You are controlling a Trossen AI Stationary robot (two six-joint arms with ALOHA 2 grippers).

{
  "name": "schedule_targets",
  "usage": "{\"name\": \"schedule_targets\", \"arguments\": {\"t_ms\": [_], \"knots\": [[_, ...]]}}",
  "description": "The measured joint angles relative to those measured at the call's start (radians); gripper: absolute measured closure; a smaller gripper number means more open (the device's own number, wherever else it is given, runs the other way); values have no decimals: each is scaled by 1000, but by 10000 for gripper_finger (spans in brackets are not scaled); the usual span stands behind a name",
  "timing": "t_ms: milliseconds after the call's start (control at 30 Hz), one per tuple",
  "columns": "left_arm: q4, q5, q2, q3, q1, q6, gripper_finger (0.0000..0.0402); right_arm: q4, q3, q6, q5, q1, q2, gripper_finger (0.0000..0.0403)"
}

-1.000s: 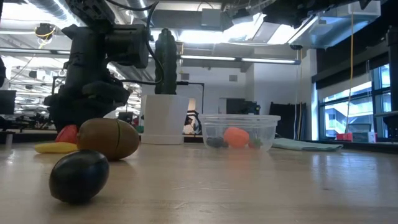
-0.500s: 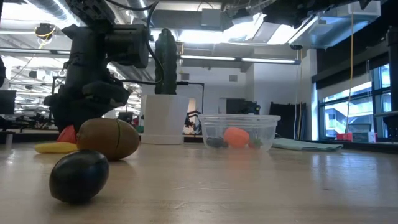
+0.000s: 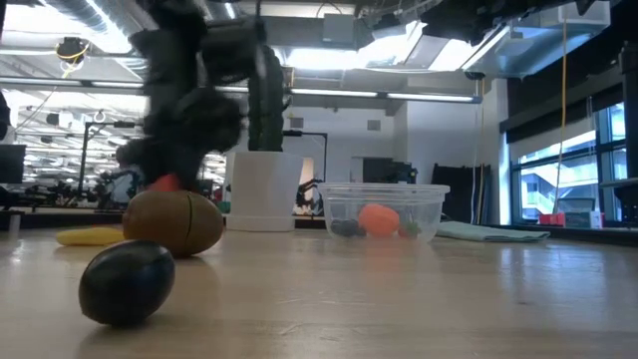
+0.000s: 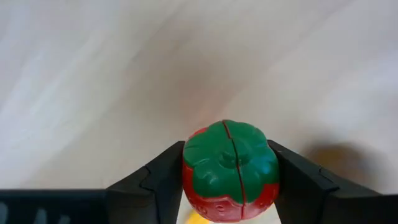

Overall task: Pick and placing Produce into tupperware
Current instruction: Put the tomato into the transparent bin

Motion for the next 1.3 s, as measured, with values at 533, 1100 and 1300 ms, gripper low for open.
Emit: {"name": "schedule_targets", "arguments": {"t_ms": [533,1100,1300], "knots": [[580,-258,0,231,139,503,206,31,0,-2,0,0,0,164],[870,-252,305,230,153,498,203,25,0,-1,0,0,0,164],[875,-248,341,230,152,494,203,17,0,0,0,0,0,164]]}}
